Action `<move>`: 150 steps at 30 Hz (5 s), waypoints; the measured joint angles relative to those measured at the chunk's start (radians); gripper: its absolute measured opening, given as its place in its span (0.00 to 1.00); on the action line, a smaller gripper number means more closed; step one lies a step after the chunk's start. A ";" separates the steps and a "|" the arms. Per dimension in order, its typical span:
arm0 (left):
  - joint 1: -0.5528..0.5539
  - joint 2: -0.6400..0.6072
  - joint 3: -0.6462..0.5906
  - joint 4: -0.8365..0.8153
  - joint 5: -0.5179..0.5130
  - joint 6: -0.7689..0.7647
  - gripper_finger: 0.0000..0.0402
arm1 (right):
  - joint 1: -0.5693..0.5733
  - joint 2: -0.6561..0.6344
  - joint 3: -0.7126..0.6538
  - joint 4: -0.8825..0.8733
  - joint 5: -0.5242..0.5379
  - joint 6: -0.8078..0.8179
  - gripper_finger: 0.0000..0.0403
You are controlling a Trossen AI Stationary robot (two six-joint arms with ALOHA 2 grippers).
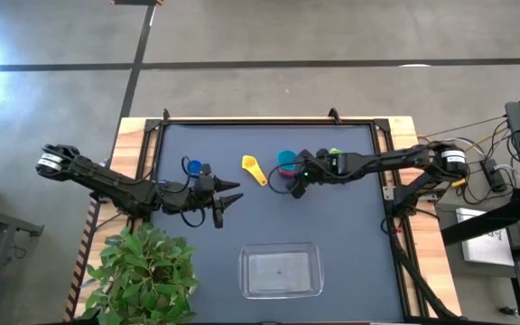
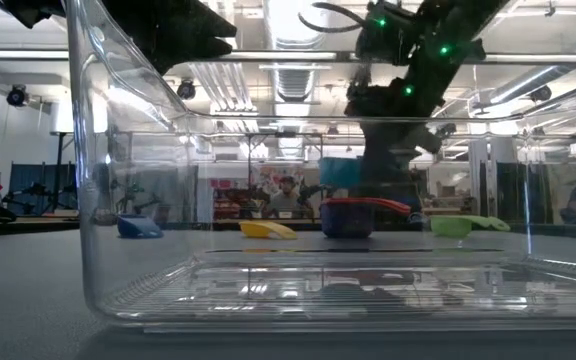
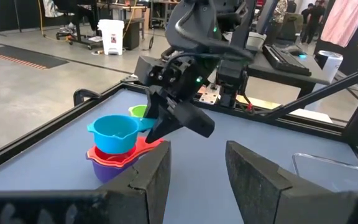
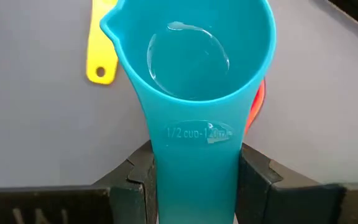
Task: Nest measuring cups in basket
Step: Stack the light blue measuring cup on top of the orange measuring cup, then stack the green measuring cup on top of the light blue measuring cup
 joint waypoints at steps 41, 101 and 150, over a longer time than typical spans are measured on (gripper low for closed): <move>0.057 0.028 0.011 -0.206 -0.001 -0.159 0.34 | 0.201 -0.259 -0.159 -0.004 0.138 0.042 0.56; 0.166 0.034 -0.137 0.187 0.162 -0.127 0.34 | -0.172 -0.110 -0.308 -0.173 0.125 0.162 0.67; 0.166 0.034 -0.133 0.172 0.160 -0.107 0.34 | 0.009 -0.088 -0.077 0.040 0.063 0.003 0.33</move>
